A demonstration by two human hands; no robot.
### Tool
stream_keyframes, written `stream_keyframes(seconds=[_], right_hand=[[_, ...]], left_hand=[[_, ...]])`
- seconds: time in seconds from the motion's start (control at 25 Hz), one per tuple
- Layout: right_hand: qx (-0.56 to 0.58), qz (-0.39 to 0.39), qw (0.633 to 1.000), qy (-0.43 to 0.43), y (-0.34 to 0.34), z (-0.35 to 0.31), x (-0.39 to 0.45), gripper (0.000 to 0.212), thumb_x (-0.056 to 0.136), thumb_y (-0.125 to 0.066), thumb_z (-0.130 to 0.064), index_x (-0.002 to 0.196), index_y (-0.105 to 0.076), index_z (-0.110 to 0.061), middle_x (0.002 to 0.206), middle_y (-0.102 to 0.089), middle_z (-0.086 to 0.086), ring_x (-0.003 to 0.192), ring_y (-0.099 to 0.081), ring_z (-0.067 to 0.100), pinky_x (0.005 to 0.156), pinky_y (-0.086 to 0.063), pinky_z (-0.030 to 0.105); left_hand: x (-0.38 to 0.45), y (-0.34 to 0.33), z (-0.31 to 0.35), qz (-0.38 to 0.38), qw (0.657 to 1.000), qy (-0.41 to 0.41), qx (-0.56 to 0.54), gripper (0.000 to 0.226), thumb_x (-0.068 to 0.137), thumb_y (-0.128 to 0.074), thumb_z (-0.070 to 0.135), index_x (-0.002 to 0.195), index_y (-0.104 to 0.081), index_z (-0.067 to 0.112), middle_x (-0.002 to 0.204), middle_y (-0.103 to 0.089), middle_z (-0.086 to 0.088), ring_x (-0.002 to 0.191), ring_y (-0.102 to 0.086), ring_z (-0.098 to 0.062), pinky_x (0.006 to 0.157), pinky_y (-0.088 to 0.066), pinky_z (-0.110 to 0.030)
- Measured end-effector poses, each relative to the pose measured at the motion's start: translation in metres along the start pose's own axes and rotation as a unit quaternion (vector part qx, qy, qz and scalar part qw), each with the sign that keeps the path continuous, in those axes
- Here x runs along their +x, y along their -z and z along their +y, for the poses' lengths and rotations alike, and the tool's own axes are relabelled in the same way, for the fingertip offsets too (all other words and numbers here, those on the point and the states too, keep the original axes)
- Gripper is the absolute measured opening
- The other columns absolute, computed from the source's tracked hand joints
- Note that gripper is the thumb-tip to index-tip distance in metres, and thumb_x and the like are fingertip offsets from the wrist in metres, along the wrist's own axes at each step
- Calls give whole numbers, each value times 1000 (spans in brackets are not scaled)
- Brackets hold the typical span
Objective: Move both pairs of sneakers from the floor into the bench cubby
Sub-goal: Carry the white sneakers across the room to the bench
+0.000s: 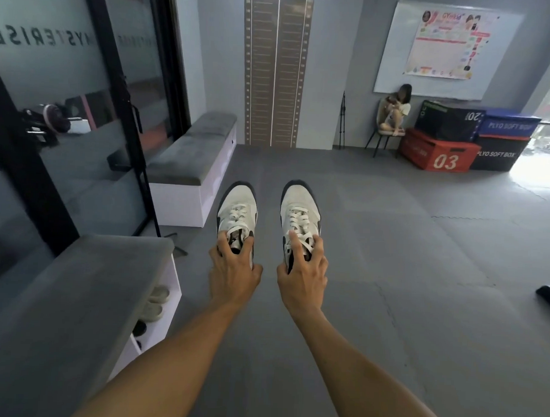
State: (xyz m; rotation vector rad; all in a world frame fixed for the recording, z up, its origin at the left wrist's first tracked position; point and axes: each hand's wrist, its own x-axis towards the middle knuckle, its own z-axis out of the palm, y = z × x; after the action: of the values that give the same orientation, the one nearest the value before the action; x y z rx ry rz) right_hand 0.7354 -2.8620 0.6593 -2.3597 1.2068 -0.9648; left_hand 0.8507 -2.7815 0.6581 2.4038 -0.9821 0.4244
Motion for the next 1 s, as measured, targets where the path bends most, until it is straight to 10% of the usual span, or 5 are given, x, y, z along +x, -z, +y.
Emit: stream_keyframes(seconds=[1.0], right_hand=[[41,1,999,-5,-360,83,702,71,88,-67,-24,148,-35,-43,160,-20,8,129,-39,40,89,-51,60]], left_hand=[[687,-387,12,-15,1000,6,27,59,76,-70,35,131,-51,28,144,-28,-18,108,-46,-36,69,-56,-46]])
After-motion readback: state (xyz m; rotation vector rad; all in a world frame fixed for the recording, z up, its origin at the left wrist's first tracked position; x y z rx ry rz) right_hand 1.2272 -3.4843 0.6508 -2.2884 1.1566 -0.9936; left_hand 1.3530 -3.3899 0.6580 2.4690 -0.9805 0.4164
